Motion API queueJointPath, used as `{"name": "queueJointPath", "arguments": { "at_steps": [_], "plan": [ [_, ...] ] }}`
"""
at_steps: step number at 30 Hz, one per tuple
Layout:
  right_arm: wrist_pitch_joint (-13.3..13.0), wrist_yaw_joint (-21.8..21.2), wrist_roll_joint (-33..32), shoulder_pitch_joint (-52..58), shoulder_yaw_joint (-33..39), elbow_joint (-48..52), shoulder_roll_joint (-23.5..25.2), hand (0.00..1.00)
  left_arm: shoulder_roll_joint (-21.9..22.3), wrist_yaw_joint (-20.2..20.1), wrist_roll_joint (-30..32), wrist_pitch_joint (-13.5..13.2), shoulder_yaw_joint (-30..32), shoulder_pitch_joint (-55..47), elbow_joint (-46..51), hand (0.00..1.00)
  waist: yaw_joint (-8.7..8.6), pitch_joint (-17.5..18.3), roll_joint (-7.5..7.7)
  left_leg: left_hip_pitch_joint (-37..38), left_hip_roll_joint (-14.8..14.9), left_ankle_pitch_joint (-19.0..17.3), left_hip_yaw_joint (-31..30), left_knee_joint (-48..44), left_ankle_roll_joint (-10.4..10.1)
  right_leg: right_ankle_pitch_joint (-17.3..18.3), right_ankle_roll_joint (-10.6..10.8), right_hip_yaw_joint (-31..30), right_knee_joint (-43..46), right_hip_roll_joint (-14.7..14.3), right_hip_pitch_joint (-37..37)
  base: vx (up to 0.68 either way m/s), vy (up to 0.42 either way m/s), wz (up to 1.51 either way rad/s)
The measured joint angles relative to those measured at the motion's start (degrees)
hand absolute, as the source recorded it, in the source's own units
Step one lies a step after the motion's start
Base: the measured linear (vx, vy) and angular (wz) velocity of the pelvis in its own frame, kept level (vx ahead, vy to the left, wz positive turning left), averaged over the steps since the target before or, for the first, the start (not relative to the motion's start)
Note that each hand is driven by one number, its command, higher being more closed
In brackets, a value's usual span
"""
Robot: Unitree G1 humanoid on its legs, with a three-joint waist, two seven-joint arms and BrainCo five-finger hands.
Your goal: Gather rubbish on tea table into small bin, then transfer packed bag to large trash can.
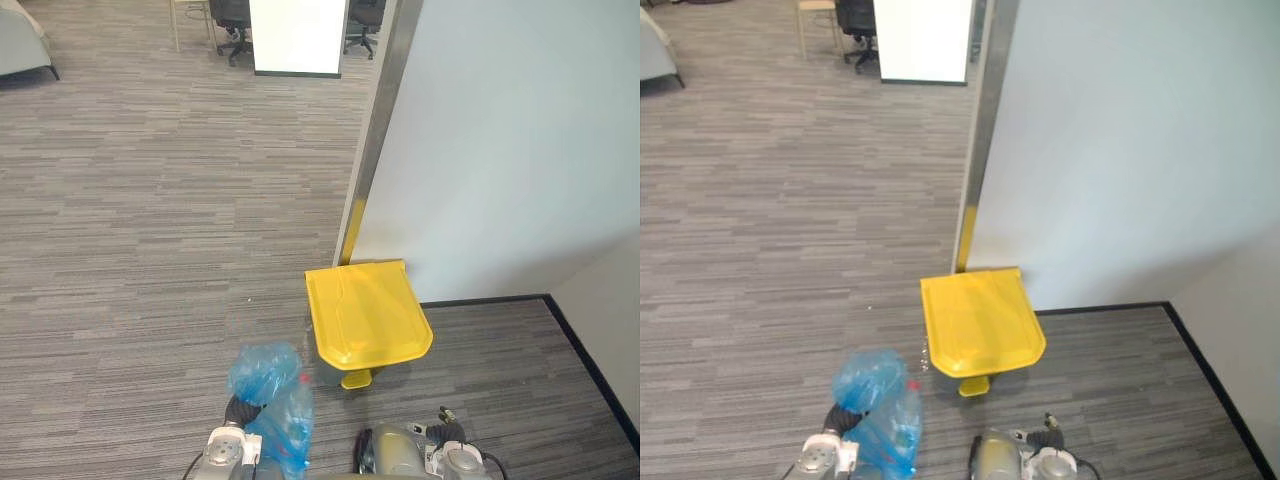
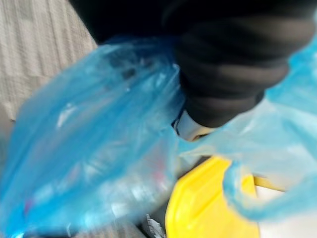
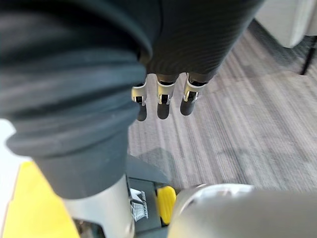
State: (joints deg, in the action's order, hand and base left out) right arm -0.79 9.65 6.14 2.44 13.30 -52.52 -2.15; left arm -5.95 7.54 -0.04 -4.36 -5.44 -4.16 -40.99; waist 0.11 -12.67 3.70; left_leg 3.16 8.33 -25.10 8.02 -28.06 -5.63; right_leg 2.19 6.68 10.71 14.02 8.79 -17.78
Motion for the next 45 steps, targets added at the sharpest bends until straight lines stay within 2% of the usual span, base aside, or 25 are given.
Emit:
{"name": "queueJointPath", "arguments": {
  "at_steps": [1, 2, 3, 4, 5, 9, 12, 17, 20, 24, 26, 30, 32, 33, 34, 37, 41, 45],
  "plan": [
    [0.12, 0.12, 0.05, 0.07, 0.31, 0.01, -0.25, 0.0, 0.55, 0.1, 0.0, 0.04, -0.01, 0.5, -0.21, 1.0, -0.08, -0.28, -0.62, 0.07, 0.8, -1.01, -0.65, -1.42, -0.34, -0.62, 0.77, 0.44, 1.11, -0.35, 0.2, 0.34, -0.183, 0.09],
    [0.36, 0.3, 0.13, -0.57, 0.81, 0.49, -0.8, 0.0, 1.35, 0.02, 0.0, -0.1, -0.18, 1.35, 0.03, 1.0, 0.48, -0.82, -2.31, 0.56, 2.14, -1.34, -0.63, -1.47, -1.21, 0.29, 1.35, 0.9, 3.17, -1.41, -0.41, 0.27, -0.109, -0.04],
    [0.49, 0.35, 0.14, -0.94, 1.85, 1.52, -0.36, 0.0, 1.68, 0.02, 0.01, -0.17, -0.12, 1.92, 0.46, 1.0, 0.59, -1.63, -2.86, 1.4, 2.2, -1.14, -0.74, -0.31, -1.48, 0.55, 0.88, 0.85, 5.15, -1.51, -0.84, 0.33, -0.15, -0.01],
    [0.61, 0.34, 0.1, -0.8, 2.53, 2.72, -0.14, 0.0, 2.04, 0.01, 0.02, -0.23, 0.02, 2.19, 1.11, 1.0, 0.29, -2.18, -2.9, 2.9, 2.02, -0.91, -0.69, 1.16, -1.73, 1.31, -0.38, 0.74, 8.15, -1.24, -1.5, 0.28, -0.15, 0.17],
    [0.7, 0.32, 0.11, -0.26, 2.49, 3.6, -0.13, 0.0, 2.32, 0.01, 0.04, -0.26, 0.01, 2.42, 1.3, 1.0, 0.27, -2.25, -2.9, 4.21, 2.12, -0.83, -0.71, 1.41, -1.57, 3.99, -1.12, 0.8, 11.98, -0.77, -1.85, 0.25, -0.142, 0.16],
    [0.7, 0.17, 0.23, 0.95, 2.77, 5.08, -0.06, 0.0, 2.28, 0.02, 0.32, -0.21, 1.1, 2.47, 2.22, 1.0, 0.39, -2.13, -2.43, 6.0, 2.21, -0.84, -0.94, 1.81, -1.52, 10.17, -1.58, 1.21, 19.27, 0.83, -2.84, 0.14, -0.075, 0.2],
    [1.08, -0.02, 0.03, 1.18, 2.68, 5.88, -0.07, 0.0, 2.23, 0.08, 1.01, -0.17, 1.8, 2.66, 2.26, 1.0, 0.66, -1.82, -2.24, 3.78, 3.08, -0.75, -0.89, -1.16, -1.35, 11.8, -2.25, 1.59, 21.79, 1.08, -4.55, 0.14, -0.068, 0.09],
    [1.03, -0.03, -0.04, 0.17, 1.56, 6.84, 0.03, 0.0, 2.34, -0.19, 1.0, -0.25, 1.72, 2.95, 4.85, 1.0, 0.85, -1.91, -2.61, -1.65, 5.19, -0.52, -0.89, -3.75, -1.08, 11.35, -2.79, 3.89, 21.38, 0.56, -7.26, 0.1, -0.045, 0.1],
    [1.11, -0.03, -0.05, -1.36, -3.83, 9.66, -0.06, 0.0, 2.58, -0.38, 0.77, -0.23, 1.72, 3.45, 7.92, 1.0, 0.88, -2.19, -3.11, -7.23, 6.15, -0.43, -1.39, -7.8, -1.27, 10.72, -3.72, 5.36, 21.17, 0.85, -9.81, -0.02, -0.021, 0.18],
    [1.04, -0.19, -0.05, -3.47, -9.67, 14.8, 0.36, 0.0, 2.57, -0.32, 0.24, -0.26, 1.75, 3.79, 11.8, 1.0, 2.17, -2.98, -4.21, -11.15, 7.2, -0.06, -2.64, -10.47, -1.69, 9.74, -4.48, 6.93, 20.19, 0.41, -10.63, -0.07, -0.04, 0.23],
    [0.69, 0.02, -0.2, -6.59, -12.34, 19.15, 0.25, 0.0, 2.38, -0.09, -0.11, -0.32, 2.07, 3.47, 15.49, 1.0, 3.54, -3.1, -4.45, -15.16, 7.84, -0.05, -2.85, -12.02, -1.68, 8.56, -4.67, 7.37, 19.7, 0.17, -13.34, -0.12, -0.049, 0.11],
    [0.44, 0.48, -1.81, -12.26, -14.66, 24.62, -0.31, 0.0, 2.01, 0.11, -0.18, -0.32, 2.23, 3.85, 18.27, 1.0, 3.77, -3.99, -4.75, -19.12, 8.5, -0.07, -3.85, -12.25, -1.63, 6.85, -5.0, 8.94, 18.18, 0.0, -15.4, -0.13, -0.078, 0.17],
    [0.23, 1.07, -1.8, -14.43, -15.06, 27.9, -0.67, 0.0, 2.04, 0.29, -0.28, -0.37, 2.15, 4.24, 20.57, 1.0, 4.13, -4.6, -4.57, -19.19, 8.76, -0.51, -3.82, -10.77, -1.04, 6.45, -3.84, 9.48, 16.95, -0.19, -15.33, -0.16, -0.103, 0.21],
    [-0.21, 1.72, -1.8, -16.6, -15.79, 29.92, -1.87, 0.0, 1.93, 0.92, -0.36, -0.69, 1.97, 5.79, 22.46, 1.0, 4.43, -5.62, -4.42, -19.52, 9.22, -2.3, -4.24, -9.03, -0.19, 5.33, -3.18, 8.77, 15.35, -1.46, -15.38, -0.14, -0.095, 0.19],
    [-0.21, 1.72, -1.8, -16.6, -15.79, 29.92, -1.87, 0.0, 1.93, 0.92, -0.36, -0.69, 1.97, 5.79, 22.46, 1.0, 4.43, -5.62, -4.42, -19.52, 9.22, -2.3, -4.24, -9.03, -0.19, 5.33, -3.18, 8.77, 15.35, -1.46, -15.38, -0.14, -0.1, 0.2],
    [-0.2, 2.58, -1.84, -19.51, -15.64, 31.68, -3.96, 0.0, 1.33, 1.31, -2.43, -1.99, 1.49, 8.07, 22.48, 1.0, 5.85, -6.16, -3.83, -21.17, 9.19, -2.22, -6.64, -8.21, -0.31, 3.08, -3.72, 8.48, 12.31, -3.36, -15.56, -0.09, -0.067, 0.01],
    [-0.15, 3.0, -2.44, -24.14, -13.73, 31.68, -6.97, 0.0, -0.75, 1.19, -2.65, -2.36, -0.76, 8.74, 22.48, 1.0, 6.0, -6.67, -3.57, -21.46, 9.3, -0.61, -8.64, -6.54, -2.12, 3.55, -3.96, 9.14, 12.73, -4.09, -16.35, 0.0, -0.072, 0.02],
    [0.28, 4.16, -4.56, -30.4, -11.27, 31.14, -10.46, 0.0, -2.1, 1.14, -4.05, -2.54, -2.93, 11.04, 23.6, 1.0, 6.0, -8.83, -2.32, -21.62, 9.48, 1.37, -9.36, -6.15, -3.78, 4.85, -4.65, 9.59, 14.38, -4.15, -16.89, 0.02, -0.056, 0.08]
  ]
}}
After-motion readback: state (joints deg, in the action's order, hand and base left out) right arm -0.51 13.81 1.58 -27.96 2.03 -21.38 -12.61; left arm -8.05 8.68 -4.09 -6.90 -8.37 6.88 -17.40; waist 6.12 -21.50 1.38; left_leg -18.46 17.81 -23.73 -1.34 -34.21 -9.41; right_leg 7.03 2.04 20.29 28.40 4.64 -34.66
